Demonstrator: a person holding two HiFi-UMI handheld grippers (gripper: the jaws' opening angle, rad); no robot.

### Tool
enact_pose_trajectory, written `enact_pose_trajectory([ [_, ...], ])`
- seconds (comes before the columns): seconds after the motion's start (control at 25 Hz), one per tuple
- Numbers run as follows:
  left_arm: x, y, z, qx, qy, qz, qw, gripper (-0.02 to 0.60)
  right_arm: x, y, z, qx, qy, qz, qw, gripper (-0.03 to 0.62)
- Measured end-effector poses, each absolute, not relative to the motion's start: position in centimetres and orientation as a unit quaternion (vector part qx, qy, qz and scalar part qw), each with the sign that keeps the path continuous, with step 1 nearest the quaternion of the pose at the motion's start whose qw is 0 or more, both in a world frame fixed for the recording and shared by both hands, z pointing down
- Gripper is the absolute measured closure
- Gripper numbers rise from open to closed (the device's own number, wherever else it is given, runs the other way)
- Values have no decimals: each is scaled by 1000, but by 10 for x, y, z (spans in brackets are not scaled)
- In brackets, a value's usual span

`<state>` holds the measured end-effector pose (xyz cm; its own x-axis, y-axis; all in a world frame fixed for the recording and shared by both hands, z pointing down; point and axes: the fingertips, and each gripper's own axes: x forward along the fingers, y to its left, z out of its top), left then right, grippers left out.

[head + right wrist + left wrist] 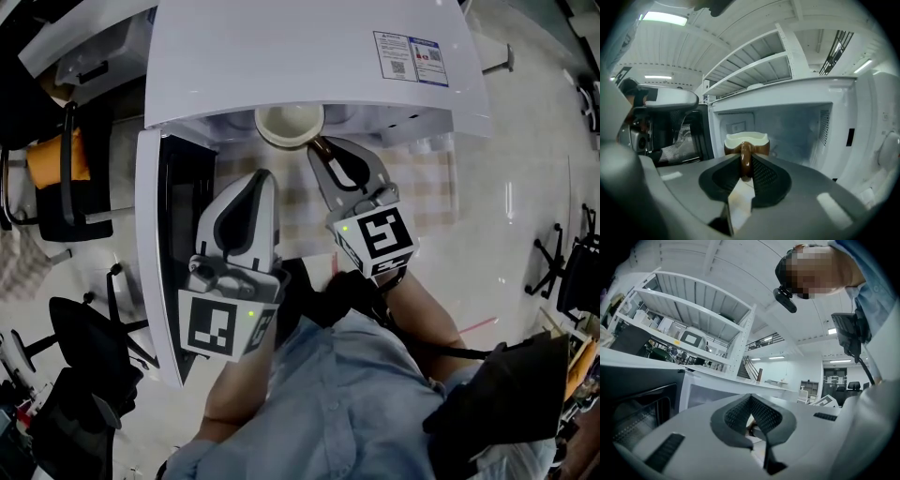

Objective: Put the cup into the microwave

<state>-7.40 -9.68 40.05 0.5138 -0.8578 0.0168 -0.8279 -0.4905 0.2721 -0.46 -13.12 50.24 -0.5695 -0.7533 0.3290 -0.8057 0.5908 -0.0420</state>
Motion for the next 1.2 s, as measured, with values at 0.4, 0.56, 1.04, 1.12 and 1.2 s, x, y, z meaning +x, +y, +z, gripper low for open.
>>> enact_pose_trajectory([
  [0.4,-84,-118,407,860,-490,-51,137,577,-6,-155,518,457,-870,102,154,543],
  [0.56,-88,-125,409,858,-492,-48,137,577,-5,-162,524,461,-867,104,157,543],
  [1.04,-88,-137,415,859,-490,-39,142,577,1,-180,535,470,-862,110,155,543],
  [1.12,-89,-139,415,859,-491,-38,142,577,0,-183,536,472,-861,110,154,543],
  [1.2,-90,-140,415,858,-491,-38,142,577,-1,-187,536,474,-861,108,153,542],
])
